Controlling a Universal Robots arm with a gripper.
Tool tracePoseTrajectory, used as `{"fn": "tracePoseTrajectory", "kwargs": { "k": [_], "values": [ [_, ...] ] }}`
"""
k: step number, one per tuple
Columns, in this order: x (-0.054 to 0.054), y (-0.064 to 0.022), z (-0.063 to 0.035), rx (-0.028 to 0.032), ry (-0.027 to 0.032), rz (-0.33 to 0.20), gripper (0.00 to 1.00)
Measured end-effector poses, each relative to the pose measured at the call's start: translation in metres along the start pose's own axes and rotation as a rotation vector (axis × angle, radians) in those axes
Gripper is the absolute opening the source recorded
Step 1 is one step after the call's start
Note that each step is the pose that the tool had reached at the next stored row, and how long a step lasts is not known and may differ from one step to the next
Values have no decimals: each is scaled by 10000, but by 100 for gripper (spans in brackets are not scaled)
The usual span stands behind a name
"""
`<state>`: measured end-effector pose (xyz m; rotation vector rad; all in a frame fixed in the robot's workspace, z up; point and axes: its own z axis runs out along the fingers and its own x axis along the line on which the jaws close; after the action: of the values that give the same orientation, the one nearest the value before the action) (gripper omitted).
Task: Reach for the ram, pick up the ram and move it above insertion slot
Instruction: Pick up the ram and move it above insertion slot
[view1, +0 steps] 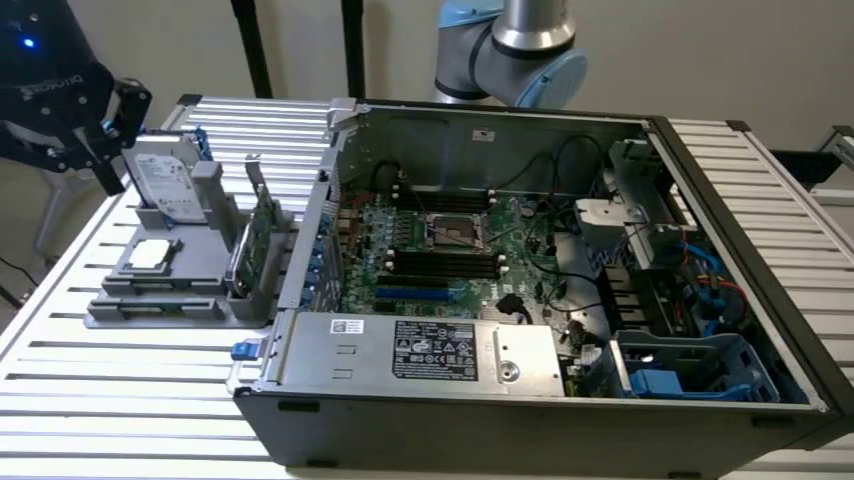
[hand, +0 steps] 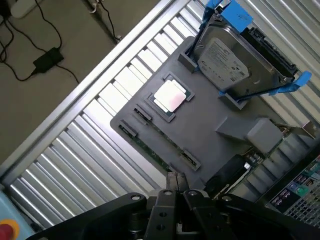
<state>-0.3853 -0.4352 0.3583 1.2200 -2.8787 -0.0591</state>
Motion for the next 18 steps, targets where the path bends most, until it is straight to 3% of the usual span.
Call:
{"fn": "tracePoseTrajectory", "kwargs": {
  "k": [18],
  "values": [
    [11,11,-1,-20,112,-3089,11]
  ]
}}
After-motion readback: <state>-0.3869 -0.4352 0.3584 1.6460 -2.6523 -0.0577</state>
